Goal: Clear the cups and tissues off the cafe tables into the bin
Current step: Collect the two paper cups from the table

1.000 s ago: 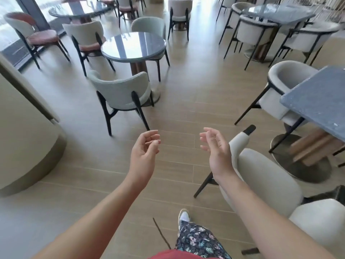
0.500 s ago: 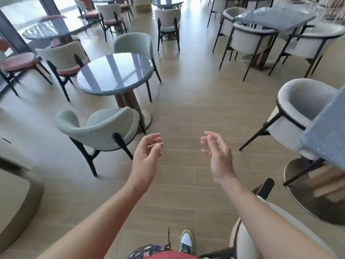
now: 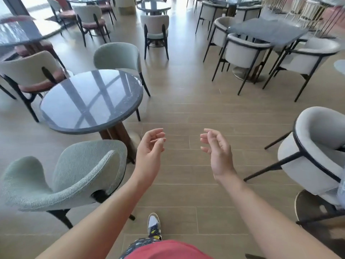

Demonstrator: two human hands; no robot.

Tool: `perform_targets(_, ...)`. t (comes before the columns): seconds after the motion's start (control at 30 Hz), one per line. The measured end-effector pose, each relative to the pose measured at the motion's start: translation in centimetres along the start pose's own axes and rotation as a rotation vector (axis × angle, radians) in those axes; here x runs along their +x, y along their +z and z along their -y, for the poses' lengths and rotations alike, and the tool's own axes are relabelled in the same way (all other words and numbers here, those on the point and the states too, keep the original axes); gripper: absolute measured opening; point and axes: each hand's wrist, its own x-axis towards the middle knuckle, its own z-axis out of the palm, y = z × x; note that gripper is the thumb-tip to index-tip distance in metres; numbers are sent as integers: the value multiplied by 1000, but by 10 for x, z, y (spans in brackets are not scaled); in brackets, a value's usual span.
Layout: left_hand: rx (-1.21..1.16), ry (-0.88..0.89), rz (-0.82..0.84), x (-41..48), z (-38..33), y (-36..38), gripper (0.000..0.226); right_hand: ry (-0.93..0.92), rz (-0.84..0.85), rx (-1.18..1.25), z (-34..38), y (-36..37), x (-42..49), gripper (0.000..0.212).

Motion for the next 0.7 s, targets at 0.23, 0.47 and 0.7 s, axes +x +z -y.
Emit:
perform_targets(0.23,5,-26,70,182,-5,6,25,15,-86,5,5,60,151,31)
perform_targets(0.47,42,-37,131,348,20,52,24,26,-143,-4,-17,82,312,36)
perform_targets(0.7,32,-54,127,538,38,140,25,38,-120,24,-31,83,525,34)
